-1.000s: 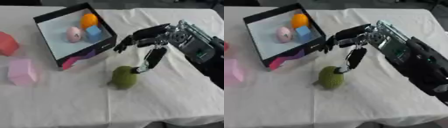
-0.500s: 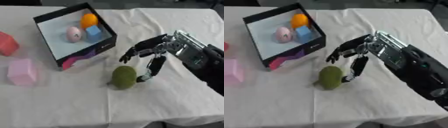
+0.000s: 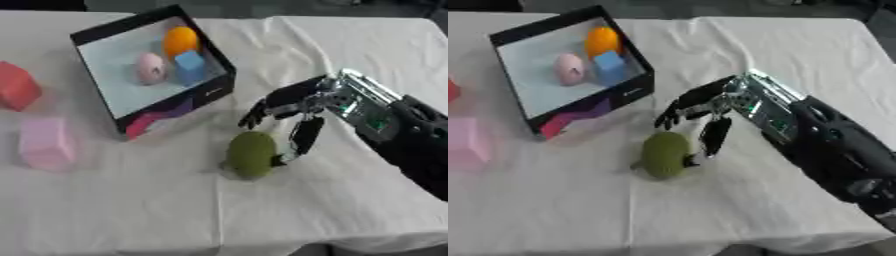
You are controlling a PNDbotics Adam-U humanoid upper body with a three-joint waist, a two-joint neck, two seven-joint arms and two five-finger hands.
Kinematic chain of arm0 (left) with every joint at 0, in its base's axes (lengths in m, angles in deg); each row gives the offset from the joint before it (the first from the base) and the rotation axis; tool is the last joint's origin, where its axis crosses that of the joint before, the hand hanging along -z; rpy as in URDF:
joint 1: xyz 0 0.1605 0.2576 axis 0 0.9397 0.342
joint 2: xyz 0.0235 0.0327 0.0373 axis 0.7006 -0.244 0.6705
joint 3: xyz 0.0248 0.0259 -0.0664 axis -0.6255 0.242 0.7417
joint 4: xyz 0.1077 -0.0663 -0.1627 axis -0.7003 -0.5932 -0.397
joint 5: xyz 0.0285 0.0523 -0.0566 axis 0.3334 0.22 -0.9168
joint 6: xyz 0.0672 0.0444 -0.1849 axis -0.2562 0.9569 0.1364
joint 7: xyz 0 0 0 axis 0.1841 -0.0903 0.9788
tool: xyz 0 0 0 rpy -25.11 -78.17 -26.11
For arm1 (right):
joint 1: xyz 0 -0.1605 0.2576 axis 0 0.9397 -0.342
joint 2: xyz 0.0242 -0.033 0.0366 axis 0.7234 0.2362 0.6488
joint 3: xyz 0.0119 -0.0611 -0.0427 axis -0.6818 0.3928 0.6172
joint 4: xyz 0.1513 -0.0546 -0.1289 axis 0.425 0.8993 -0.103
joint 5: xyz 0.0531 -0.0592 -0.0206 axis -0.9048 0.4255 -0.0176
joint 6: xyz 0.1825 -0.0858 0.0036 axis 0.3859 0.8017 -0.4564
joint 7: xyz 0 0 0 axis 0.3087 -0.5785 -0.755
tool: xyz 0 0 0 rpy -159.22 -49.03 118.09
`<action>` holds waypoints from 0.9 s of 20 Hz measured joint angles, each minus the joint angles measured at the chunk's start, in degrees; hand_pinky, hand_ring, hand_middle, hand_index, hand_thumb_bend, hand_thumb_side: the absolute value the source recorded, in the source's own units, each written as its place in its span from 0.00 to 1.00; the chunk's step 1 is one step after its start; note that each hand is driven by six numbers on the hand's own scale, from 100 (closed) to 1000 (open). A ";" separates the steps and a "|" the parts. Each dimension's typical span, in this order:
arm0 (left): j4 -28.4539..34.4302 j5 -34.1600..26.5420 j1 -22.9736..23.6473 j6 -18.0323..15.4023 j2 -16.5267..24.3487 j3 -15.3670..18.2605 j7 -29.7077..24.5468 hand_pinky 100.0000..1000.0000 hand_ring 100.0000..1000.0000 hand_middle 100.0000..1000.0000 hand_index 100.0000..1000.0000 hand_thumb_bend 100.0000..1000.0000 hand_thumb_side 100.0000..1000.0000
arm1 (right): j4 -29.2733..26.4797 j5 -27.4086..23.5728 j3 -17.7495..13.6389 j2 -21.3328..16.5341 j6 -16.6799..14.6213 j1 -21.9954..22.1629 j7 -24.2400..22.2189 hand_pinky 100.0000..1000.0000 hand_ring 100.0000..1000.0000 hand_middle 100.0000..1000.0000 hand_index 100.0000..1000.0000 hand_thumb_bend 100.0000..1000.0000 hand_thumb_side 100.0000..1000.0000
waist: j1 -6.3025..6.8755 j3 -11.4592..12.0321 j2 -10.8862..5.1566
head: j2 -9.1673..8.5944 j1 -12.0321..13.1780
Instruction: Pick up objects on the table and place them in the box.
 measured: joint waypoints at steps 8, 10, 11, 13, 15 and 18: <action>-0.01 0.11 -0.03 0.08 -0.03 0.00 -0.10 0.93 0.88 0.75 0.75 0.00 0.69 | 0.04 -0.51 0.22 1.10 1.02 0.08 1.09 0.78 0.67 0.49 0.69 0.19 0.21 | 0.00 0.04 0.01 | 0.00 -0.17; -0.01 0.15 -0.02 0.12 -0.04 0.00 -0.19 0.93 0.88 0.75 0.75 0.00 0.69 | -1.19 -1.84 0.21 1.10 1.97 0.28 3.19 0.74 0.59 0.45 0.64 0.13 0.20 | 0.00 0.04 0.01 | 0.00 -0.16; -0.02 0.18 -0.02 0.14 -0.05 0.00 -0.27 0.93 0.88 0.75 0.75 0.00 0.69 | -2.12 -2.75 0.21 1.07 2.56 0.46 4.35 0.74 0.59 0.45 0.64 0.13 0.20 | 0.00 0.04 0.01 | 0.00 -0.15; -0.02 0.33 -0.01 0.13 -0.05 0.01 -0.34 0.93 0.88 0.75 0.75 0.00 0.69 | -4.17 -4.60 0.23 0.70 4.02 0.60 6.46 0.72 0.56 0.43 0.62 0.05 0.19 | 0.00 0.03 0.01 | 0.00 -0.14; -0.03 0.47 0.01 0.13 -0.05 0.02 -0.34 0.93 0.88 0.75 0.75 0.00 0.69 | -6.16 -6.48 0.24 0.08 5.57 0.60 7.87 0.72 0.55 0.43 0.62 0.01 0.18 | 0.00 0.01 0.01 | 0.00 -0.13; -0.04 0.59 0.04 0.12 -0.05 0.02 -0.36 0.93 0.88 0.74 0.75 0.00 0.68 | -8.62 -8.87 0.14 -0.81 7.73 0.59 8.88 0.71 0.53 0.44 0.63 0.01 0.19 | 0.00 -0.02 0.01 | 0.00 -0.13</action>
